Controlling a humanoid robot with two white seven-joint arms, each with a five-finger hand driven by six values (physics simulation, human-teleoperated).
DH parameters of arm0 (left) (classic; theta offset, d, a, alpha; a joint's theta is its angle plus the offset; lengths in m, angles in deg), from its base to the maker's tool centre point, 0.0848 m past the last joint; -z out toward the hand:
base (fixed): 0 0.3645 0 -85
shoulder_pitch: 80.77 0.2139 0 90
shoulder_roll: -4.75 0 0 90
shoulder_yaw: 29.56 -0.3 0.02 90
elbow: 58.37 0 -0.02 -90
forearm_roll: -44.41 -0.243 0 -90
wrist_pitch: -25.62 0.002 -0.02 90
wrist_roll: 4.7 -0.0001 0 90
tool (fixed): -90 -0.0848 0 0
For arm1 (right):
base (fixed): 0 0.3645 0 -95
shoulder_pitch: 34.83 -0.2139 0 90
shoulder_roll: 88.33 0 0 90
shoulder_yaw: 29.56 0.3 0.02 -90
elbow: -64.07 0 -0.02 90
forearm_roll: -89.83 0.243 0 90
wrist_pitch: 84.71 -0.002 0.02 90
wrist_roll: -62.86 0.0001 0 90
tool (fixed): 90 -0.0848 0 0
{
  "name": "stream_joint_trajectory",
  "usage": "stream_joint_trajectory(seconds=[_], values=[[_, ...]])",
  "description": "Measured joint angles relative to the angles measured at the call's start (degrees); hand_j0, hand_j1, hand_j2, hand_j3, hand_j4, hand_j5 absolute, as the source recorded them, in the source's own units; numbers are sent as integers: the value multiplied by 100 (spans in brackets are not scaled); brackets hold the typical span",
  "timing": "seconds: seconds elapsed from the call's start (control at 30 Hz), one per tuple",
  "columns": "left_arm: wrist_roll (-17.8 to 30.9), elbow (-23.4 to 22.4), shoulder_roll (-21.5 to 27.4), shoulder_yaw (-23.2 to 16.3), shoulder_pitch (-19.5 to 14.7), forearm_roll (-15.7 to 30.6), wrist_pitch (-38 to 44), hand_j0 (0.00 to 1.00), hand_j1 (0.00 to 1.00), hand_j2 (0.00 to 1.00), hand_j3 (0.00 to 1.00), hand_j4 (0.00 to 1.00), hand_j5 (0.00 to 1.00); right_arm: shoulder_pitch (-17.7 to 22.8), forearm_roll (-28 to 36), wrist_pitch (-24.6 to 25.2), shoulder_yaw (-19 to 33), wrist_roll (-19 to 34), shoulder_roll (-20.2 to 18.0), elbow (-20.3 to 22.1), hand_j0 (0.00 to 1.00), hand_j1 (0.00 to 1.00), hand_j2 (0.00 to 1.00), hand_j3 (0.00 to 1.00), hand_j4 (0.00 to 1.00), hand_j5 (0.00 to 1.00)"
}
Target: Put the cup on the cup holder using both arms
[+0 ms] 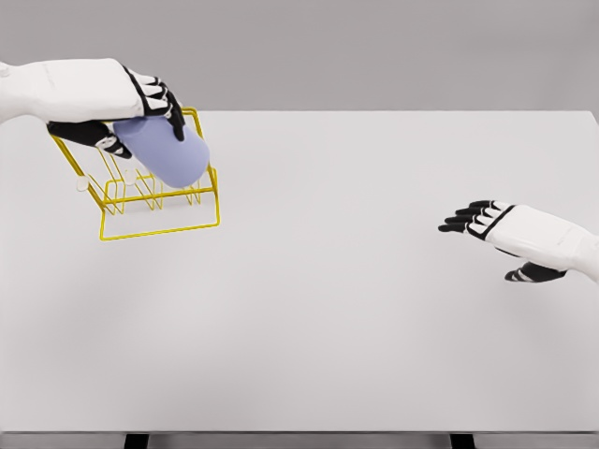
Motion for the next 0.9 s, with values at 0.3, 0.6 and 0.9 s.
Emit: stream_joint_trajectory(seconds=[0.3, 0.6, 0.9], values=[[1, -119, 135, 0, 44, 36, -4, 45, 45, 45, 45, 45, 45, 9, 0, 0, 2, 0, 0, 1, 100, 100, 100, 100, 100, 100], [1, -97, 266, 0, 70, 107, -15, 46, 46, 46, 46, 46, 46, 17, 0, 0, 1, 0, -3, 6, 100, 100, 100, 100, 100, 100], [2, -116, 191, -20, 193, 49, -1, 47, 47, 47, 47, 47, 47, 17, 0, 0, 21, 0, -8, 13, 100, 100, 100, 100, 100, 100]])
